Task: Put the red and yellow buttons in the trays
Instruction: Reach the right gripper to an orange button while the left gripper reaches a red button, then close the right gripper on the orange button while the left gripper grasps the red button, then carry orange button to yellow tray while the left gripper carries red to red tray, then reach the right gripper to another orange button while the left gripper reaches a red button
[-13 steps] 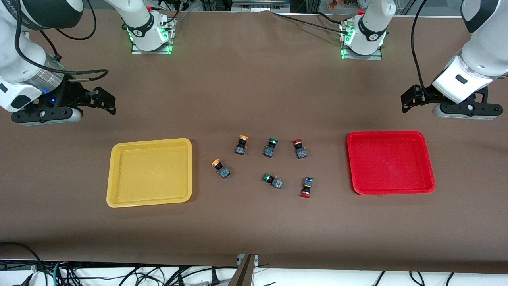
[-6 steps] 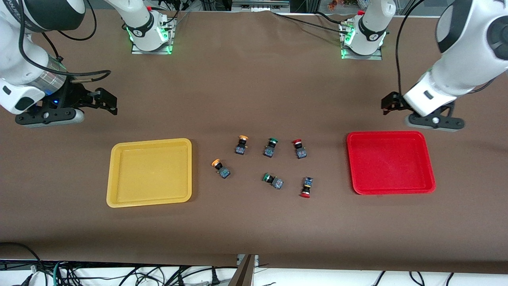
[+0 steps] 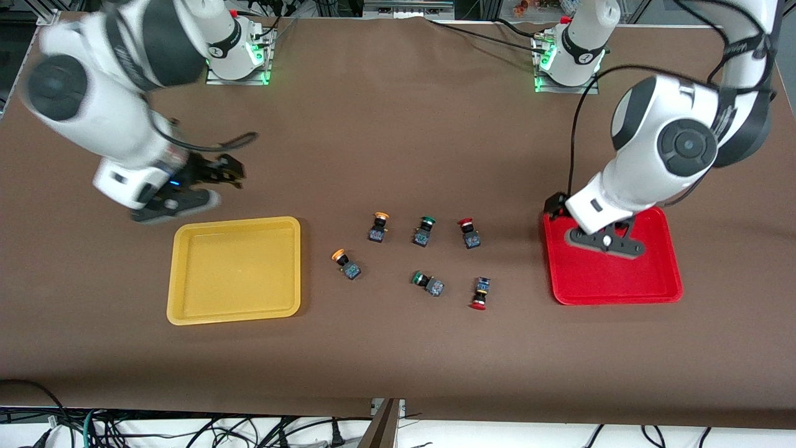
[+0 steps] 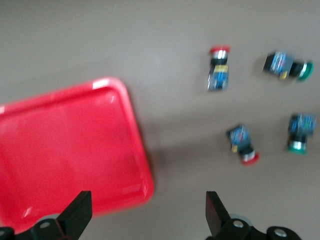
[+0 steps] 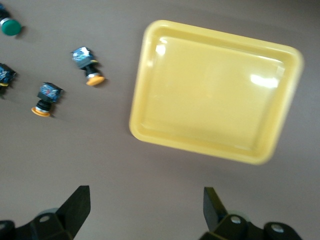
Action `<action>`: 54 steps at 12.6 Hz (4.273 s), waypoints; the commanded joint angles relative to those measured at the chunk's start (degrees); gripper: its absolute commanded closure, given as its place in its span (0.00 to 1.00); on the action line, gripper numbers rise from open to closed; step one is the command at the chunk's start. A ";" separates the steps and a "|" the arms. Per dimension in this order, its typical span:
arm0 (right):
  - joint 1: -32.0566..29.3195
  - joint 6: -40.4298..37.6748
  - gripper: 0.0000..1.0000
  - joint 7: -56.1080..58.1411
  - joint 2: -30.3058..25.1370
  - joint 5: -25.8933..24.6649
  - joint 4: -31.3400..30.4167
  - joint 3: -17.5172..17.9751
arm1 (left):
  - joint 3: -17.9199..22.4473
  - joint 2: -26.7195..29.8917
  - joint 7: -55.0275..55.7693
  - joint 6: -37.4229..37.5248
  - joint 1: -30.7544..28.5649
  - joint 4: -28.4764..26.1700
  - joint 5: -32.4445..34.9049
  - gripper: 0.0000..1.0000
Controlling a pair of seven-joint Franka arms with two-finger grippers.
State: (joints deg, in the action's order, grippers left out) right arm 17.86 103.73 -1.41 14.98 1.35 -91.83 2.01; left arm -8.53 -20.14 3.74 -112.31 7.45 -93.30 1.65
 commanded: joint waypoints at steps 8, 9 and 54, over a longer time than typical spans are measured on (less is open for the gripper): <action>10.26 27.65 0.00 0.26 31.77 -0.04 15.02 -0.25 | 0.71 -24.50 -0.75 -35.67 8.11 5.76 2.98 0.00; 10.44 28.62 0.00 0.00 32.82 -0.04 15.02 -0.25 | 0.71 -25.55 -0.75 -37.35 8.11 5.76 4.23 0.00; 14.83 28.62 0.16 -43.77 32.92 5.59 8.61 3.61 | -9.83 -5.60 9.21 -11.35 -7.19 -11.73 -3.75 0.00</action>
State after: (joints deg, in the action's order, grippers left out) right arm 32.01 130.06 -43.49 48.51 7.63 -80.71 6.30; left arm -16.36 -23.92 4.80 -123.40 -0.97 -105.83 0.01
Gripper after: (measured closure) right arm 0.141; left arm 0.000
